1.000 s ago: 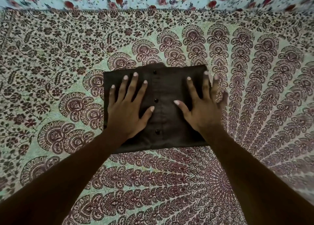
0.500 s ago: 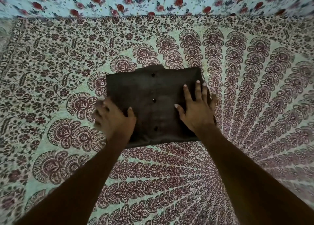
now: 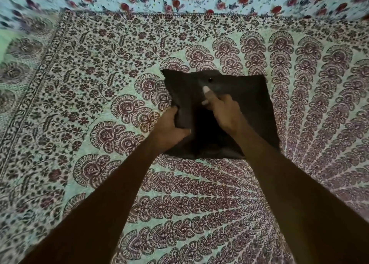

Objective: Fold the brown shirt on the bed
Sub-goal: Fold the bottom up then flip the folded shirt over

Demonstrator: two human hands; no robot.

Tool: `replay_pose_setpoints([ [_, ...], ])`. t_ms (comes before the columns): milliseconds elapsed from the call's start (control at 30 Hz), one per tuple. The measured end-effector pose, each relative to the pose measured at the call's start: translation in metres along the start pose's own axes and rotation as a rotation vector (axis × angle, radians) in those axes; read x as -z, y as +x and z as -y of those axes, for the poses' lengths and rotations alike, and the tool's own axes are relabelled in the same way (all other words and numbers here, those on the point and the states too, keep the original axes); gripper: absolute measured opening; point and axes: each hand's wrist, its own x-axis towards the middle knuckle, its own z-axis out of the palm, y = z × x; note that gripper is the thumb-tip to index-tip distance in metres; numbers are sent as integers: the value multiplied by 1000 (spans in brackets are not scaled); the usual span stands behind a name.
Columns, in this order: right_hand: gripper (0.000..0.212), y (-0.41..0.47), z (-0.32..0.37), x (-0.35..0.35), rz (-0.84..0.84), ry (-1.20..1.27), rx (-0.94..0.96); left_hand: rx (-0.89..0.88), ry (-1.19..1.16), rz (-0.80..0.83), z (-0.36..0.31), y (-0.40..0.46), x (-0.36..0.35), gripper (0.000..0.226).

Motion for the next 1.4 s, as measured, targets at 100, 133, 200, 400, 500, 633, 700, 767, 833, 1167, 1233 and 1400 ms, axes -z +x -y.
replay_pose_setpoints([
  [100,117,2,25,-3,92,-29,-82,-7,-150,182,-9,-2,6,64],
  [133,119,4,31,-5,77,-34,-82,-10,-222,260,-13,-5,7,69],
  [200,111,4,41,-9,31,-104,-101,13,-389,367,-16,-9,8,70],
  [400,54,13,53,-21,-104,-176,-15,190,-880,355,-9,-22,1,38],
  [500,36,18,55,-23,-94,-277,61,299,-942,204,-1,-22,-3,45],
  [633,32,25,52,-15,-134,-298,37,305,-661,-115,0,-15,-16,37],
  [700,36,24,48,-11,-139,-316,-5,326,-634,-129,2,-13,-21,36],
  [767,43,21,42,-11,-127,-319,-8,335,-642,-12,6,-14,-28,36],
  [833,53,16,39,-14,-109,-323,12,309,-612,65,8,-15,-34,37],
  [1167,40,2,44,-5,-131,-333,15,349,-806,-42,25,-26,-43,38],
  [1233,27,-7,51,3,-161,-315,40,357,-809,-65,20,-33,-38,35],
  [1400,28,-39,81,38,-205,-268,126,385,-772,-50,4,-58,-24,33],
])
